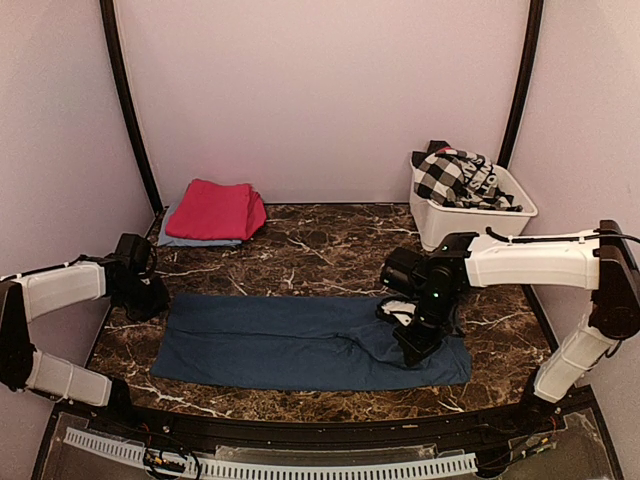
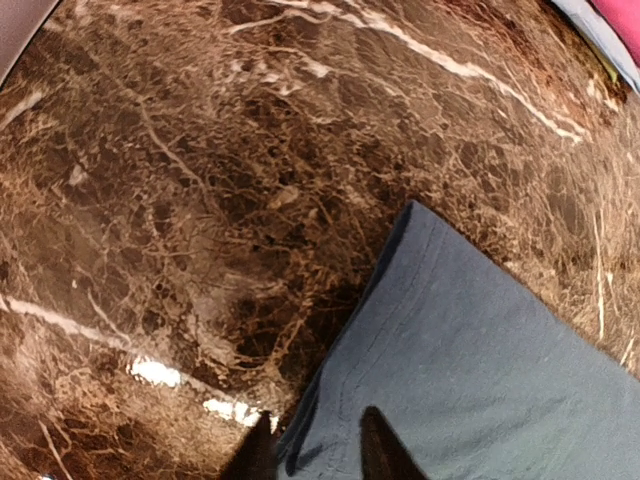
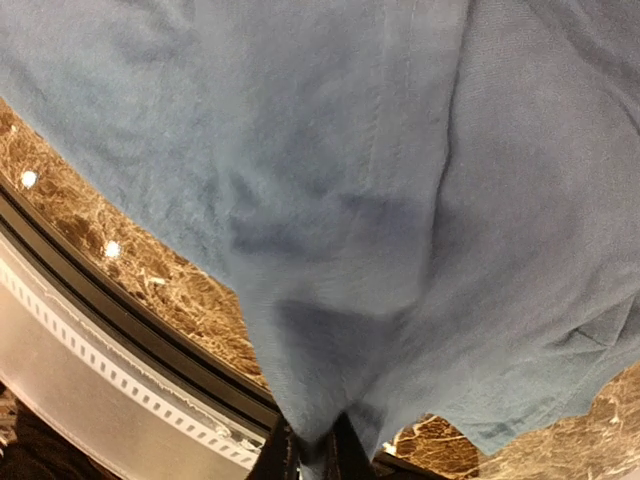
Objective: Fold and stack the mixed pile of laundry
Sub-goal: Fold the 1/3-folded T-shirt at the center of the board.
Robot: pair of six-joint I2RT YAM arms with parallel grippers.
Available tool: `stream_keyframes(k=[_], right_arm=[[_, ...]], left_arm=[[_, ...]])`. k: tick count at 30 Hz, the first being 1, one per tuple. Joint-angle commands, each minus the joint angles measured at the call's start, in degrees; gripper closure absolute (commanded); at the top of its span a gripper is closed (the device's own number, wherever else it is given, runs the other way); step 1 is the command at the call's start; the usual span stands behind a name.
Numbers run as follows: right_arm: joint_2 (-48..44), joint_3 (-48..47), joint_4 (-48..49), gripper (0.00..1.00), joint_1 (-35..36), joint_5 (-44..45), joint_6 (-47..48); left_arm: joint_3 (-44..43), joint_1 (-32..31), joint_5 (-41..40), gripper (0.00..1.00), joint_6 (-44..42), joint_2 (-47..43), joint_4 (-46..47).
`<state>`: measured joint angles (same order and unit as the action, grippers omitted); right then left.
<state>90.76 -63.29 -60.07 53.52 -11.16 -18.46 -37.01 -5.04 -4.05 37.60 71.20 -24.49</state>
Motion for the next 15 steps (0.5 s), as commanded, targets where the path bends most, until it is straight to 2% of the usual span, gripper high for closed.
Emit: stream_keyframes(k=[1, 4, 8, 15], right_arm=[[0.05, -0.24, -0.42, 0.82, 0.73, -4.64, 1.43], [-0.79, -1.87, -0.12, 0.63, 0.94, -5.71, 1.94], [-2.92, -5.06, 1.22, 0.49, 0.61, -4.95, 1.65], [-1.31, -5.06, 11.41, 0.48, -6.32, -5.6, -0.13]], left_arm=[[-0.84, -0.07, 0.03, 0.64, 0.37, -1.55, -2.12], [-0.91, -0.11, 2.92, 0.58, -0.64, -5.53, -0.33], [-2.66, -1.71, 9.9, 0.5, -4.13, -8.99, 2.79], [-6.49, -8.61, 13.12, 0.47, -6.79, -5.64, 7.02]])
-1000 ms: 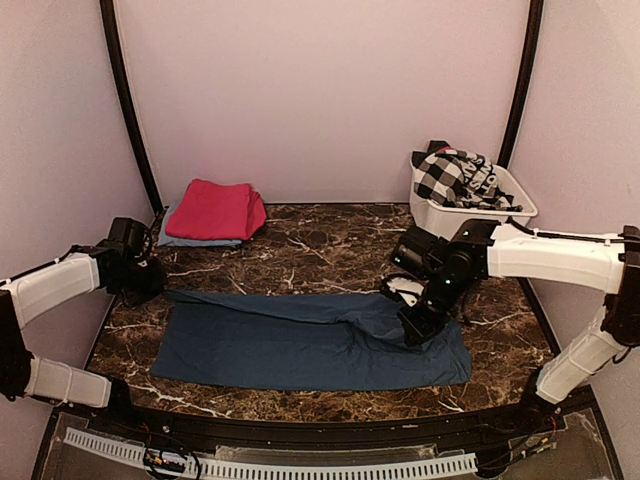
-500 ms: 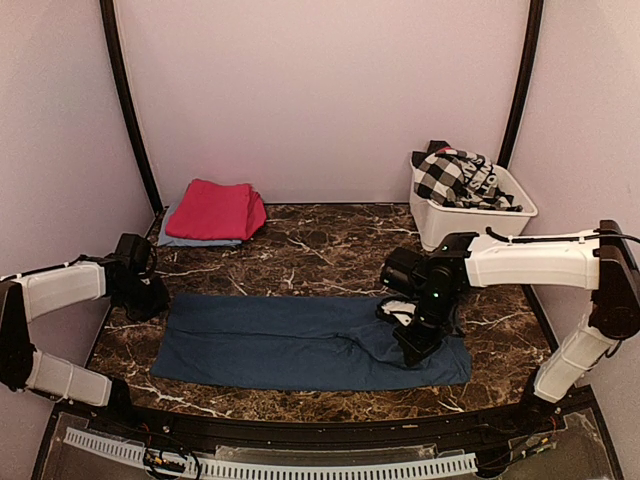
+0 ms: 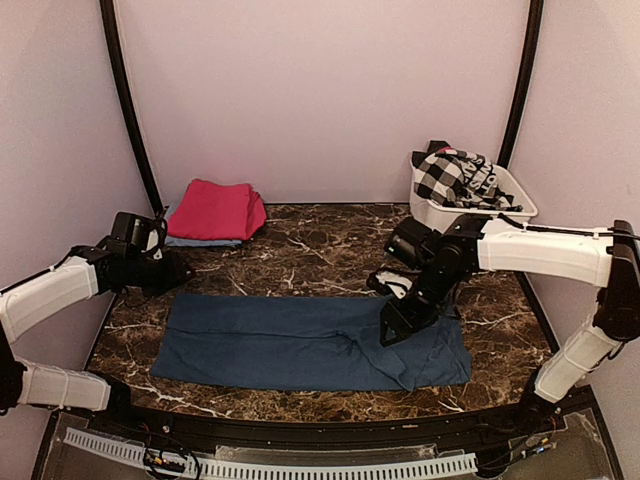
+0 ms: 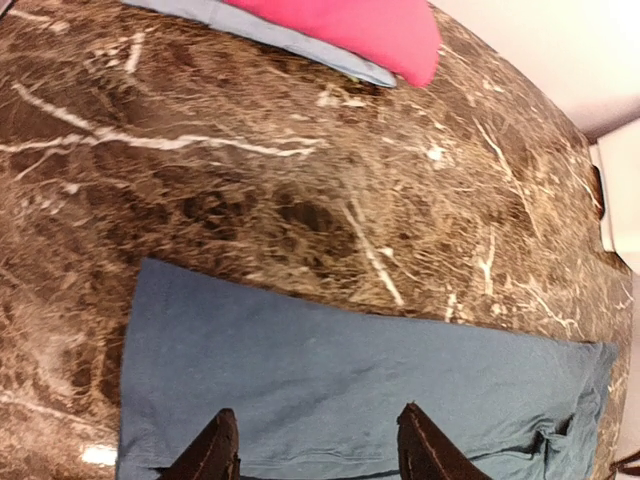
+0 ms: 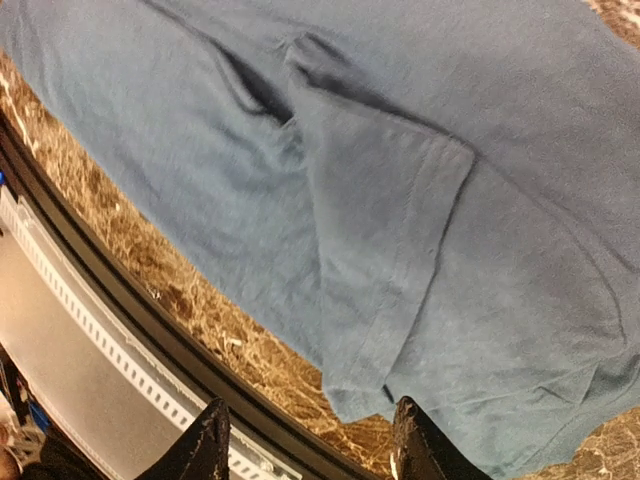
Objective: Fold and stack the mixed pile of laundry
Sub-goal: Fold the 1/3-folded T-shirt at the center of the board, then smooth out the rectangle-folded T-shirt at the center of the board.
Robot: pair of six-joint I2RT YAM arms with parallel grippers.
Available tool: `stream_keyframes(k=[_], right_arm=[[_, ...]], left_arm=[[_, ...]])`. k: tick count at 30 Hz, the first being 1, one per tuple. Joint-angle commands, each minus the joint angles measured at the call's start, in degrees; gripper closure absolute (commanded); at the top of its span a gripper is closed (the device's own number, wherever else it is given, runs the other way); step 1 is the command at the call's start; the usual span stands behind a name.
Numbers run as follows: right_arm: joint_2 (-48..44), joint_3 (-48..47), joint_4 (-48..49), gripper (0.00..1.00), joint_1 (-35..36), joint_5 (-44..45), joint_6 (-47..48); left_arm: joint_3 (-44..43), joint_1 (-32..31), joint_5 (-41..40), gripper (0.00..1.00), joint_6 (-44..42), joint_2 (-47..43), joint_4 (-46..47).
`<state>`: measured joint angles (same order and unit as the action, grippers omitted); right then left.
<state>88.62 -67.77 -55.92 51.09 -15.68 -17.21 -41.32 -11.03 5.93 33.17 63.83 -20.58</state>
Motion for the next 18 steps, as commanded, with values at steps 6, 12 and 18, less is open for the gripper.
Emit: stream_keyframes(k=[6, 12, 18], right_arm=[[7.87, -2.32, 13.8, 0.46, -5.89, -2.5, -0.86], [13.69, -3.12, 15.93, 0.39, -6.48, -2.35, 0.28], [16.65, -2.36, 17.34, 0.4, -6.55, -5.08, 1.25]], left_arm=[[-3.57, -4.73, 3.35, 0.48, -2.2, 3.06, 4.44], [-4.03, -5.22, 2.65, 0.47, -2.18, 2.87, 4.29], [-3.95, -5.45, 2.34, 0.47, -2.08, 2.75, 4.23]])
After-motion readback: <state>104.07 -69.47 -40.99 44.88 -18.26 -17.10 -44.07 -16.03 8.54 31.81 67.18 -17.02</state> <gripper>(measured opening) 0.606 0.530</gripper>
